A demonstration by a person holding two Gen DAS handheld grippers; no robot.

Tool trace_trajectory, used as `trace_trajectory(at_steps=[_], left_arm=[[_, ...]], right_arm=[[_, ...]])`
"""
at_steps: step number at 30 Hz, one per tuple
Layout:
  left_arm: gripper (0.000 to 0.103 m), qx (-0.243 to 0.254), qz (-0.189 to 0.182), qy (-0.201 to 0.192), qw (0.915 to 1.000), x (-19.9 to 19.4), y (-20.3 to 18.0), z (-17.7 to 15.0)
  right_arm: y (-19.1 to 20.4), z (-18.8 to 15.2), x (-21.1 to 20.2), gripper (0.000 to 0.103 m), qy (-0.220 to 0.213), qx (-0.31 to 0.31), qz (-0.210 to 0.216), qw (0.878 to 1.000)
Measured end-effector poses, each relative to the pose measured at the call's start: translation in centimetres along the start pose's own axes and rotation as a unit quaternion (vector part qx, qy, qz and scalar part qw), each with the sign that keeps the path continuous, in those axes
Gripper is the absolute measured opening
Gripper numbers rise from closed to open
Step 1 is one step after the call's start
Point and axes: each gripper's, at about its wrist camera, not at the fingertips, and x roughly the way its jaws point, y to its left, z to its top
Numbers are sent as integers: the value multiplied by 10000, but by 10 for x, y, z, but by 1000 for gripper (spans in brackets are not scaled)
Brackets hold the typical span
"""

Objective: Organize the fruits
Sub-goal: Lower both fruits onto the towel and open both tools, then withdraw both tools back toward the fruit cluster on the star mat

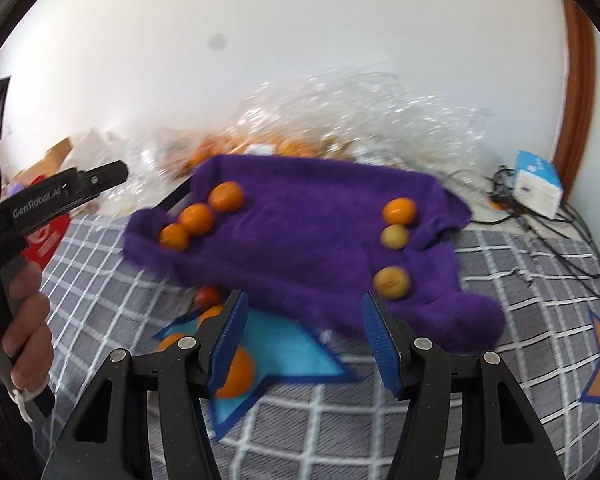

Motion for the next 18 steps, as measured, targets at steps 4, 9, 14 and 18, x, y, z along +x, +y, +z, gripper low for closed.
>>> trace_trajectory(at_steps=[4, 9, 14, 18], left_arm=[[54, 130, 210, 71, 9997, -16, 15, -19], [54, -122, 162, 449, 9988, -15, 35, -44], [54, 61, 279, 809, 9963, -10, 35, -68], [54, 278, 456, 1003, 9935, -6, 32, -85]], right_arm=[[15, -13, 4, 59, 122, -123, 392, 9991], [27, -27, 21, 58, 463, -212, 525, 9973], [32, -33, 29, 57, 538, -287, 676, 9958], [33, -37, 33, 44, 691, -306, 805, 9939]])
